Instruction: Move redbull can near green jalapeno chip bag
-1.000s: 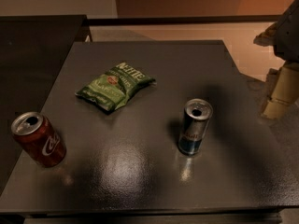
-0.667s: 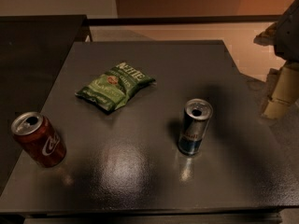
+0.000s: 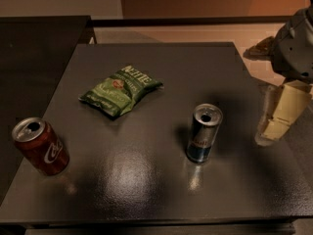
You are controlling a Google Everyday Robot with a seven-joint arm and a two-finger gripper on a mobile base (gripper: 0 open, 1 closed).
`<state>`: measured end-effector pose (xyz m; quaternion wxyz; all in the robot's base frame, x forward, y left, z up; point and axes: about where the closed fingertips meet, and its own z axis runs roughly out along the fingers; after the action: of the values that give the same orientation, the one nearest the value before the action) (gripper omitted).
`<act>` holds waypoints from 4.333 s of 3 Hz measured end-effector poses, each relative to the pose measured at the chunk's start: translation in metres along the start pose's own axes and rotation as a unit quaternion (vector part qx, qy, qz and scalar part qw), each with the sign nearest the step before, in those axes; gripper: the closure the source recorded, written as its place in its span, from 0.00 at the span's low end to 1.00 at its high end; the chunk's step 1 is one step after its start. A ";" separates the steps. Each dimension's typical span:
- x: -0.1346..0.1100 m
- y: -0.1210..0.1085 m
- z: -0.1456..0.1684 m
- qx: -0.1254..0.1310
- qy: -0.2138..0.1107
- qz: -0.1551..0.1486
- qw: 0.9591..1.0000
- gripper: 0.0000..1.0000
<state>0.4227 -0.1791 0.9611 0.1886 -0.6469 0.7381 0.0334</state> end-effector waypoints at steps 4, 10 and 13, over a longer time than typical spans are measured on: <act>-0.058 0.046 0.051 -0.102 -0.101 -0.059 0.988 0.00; -0.112 -0.012 0.025 -0.063 -0.133 -0.026 0.989 1.00; -0.154 -0.067 0.063 -0.073 -0.112 0.050 0.990 1.00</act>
Offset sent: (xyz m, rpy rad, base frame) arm -0.0223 0.0815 -0.0433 0.2076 0.1334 0.2320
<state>0.5164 -0.0264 0.9657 0.2209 -0.6136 0.7390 0.1689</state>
